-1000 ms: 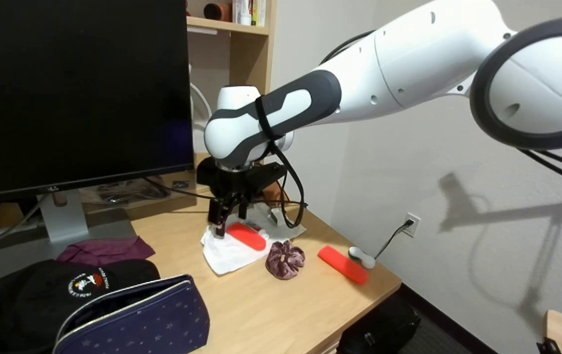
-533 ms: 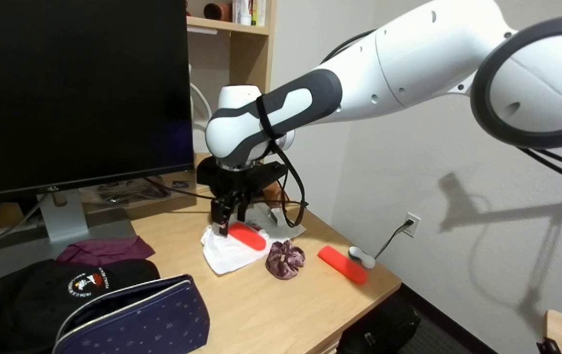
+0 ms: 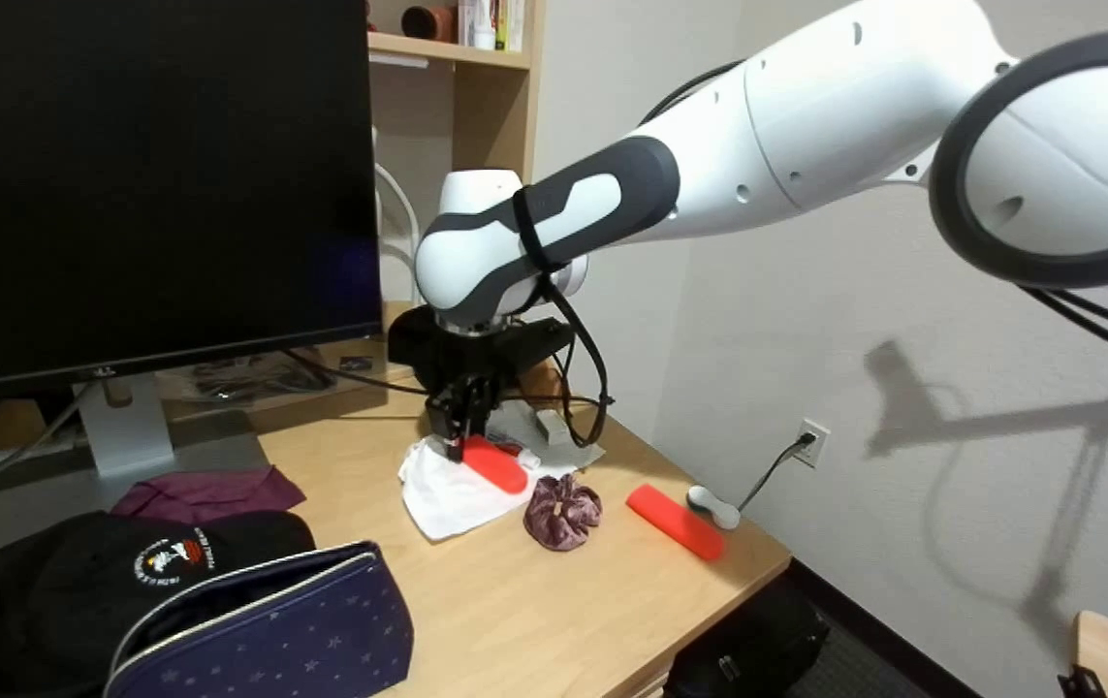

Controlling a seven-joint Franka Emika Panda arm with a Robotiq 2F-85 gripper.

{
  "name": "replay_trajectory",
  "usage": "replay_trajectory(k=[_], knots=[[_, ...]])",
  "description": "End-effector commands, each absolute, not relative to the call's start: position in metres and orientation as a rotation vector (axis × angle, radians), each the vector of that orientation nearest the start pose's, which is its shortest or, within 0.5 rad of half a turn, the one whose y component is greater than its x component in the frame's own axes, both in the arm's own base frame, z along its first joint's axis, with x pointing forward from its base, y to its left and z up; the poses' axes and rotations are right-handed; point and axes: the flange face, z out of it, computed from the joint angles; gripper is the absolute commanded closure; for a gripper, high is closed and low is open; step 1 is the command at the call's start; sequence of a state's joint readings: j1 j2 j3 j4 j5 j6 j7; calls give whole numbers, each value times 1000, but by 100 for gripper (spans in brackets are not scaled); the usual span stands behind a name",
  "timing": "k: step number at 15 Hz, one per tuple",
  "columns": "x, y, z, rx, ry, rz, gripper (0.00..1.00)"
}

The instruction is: Stack the orange objects

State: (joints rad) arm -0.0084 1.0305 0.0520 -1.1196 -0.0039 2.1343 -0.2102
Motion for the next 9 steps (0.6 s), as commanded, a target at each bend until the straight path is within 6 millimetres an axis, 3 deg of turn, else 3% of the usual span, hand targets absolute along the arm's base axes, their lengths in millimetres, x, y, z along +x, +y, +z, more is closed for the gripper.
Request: replay_trajectory(k=[1, 9], knots=[[758, 18, 185, -3067, -351, 14, 80], [745, 31, 222, -3093, -375, -78, 80]])
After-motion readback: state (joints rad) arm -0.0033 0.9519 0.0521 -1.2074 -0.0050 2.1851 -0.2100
